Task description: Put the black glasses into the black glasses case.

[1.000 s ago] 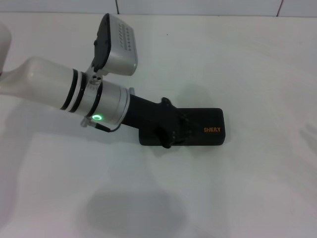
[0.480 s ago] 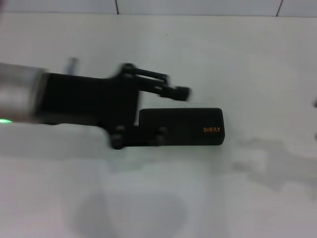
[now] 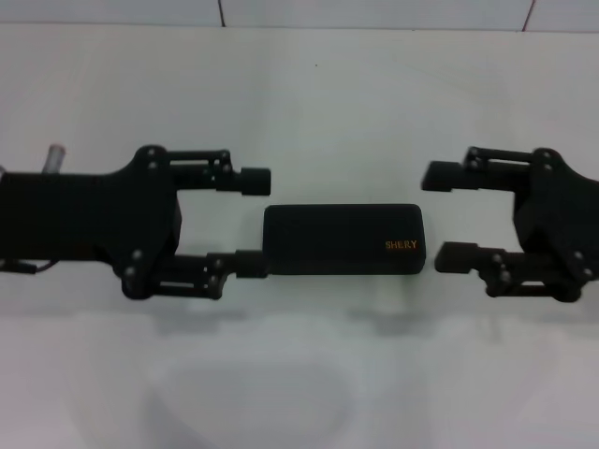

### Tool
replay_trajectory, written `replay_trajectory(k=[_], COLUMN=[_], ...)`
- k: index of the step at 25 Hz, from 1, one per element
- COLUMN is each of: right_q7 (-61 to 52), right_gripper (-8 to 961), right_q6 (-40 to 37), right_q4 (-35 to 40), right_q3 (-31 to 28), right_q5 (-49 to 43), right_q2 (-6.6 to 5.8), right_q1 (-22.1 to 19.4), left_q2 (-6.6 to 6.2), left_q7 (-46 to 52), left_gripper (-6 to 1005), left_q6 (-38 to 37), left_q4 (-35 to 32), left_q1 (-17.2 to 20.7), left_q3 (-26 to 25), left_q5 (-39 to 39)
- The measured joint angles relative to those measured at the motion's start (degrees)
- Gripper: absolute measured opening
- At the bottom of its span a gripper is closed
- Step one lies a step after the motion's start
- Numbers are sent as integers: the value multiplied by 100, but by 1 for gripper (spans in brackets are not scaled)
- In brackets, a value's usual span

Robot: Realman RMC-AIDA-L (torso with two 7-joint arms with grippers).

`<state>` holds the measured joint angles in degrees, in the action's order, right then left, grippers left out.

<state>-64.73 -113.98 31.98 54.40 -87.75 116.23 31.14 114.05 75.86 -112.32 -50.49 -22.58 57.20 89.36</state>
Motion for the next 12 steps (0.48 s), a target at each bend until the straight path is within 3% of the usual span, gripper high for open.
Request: replay_trajectory(k=[12], right_q7=[-21], right_gripper=[659], right_q6=[211], right_q4=[-86], right_q3=[605], right_q5=[443], right_q2=[-5], right_q1=[114], left_q2=[-8], left_q7=[-290], left_gripper=[708], left_q6=[-25], left_q4=[184], left_q1=[241], left_q3=[-62], left_q5=[-17])
